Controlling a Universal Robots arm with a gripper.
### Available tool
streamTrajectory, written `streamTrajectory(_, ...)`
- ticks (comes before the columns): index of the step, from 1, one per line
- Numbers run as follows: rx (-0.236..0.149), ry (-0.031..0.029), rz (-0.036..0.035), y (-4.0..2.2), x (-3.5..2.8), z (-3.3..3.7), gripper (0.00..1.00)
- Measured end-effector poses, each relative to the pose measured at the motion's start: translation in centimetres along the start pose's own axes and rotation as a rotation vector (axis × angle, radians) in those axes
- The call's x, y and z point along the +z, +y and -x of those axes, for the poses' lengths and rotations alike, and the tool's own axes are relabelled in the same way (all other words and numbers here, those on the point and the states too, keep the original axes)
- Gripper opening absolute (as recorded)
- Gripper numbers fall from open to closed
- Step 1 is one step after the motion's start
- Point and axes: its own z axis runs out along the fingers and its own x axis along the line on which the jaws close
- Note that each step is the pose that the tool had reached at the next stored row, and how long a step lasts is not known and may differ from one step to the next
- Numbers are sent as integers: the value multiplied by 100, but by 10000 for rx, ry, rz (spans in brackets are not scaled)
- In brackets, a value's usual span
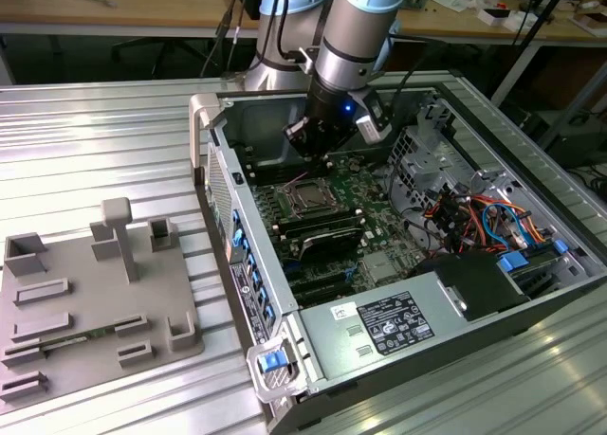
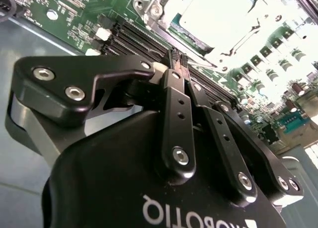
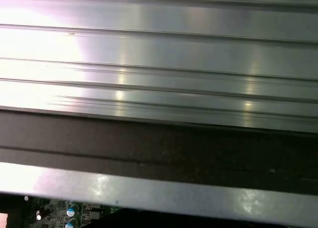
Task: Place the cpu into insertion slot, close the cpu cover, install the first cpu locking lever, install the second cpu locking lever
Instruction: 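Install the first cpu locking lever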
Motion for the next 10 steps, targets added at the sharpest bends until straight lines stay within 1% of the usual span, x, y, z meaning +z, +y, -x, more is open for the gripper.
streamTrajectory(6, -1, -1, 1, -1, 47, 39, 11)
streamTrajectory(7, 0, -8, 1, -1, 55, 40, 11)
streamTrajectory(8, 0, -28, -2, -2, 61, 40, 11)
streamTrajectory(10, -3, -97, -10, -2, 73, 40, 11)
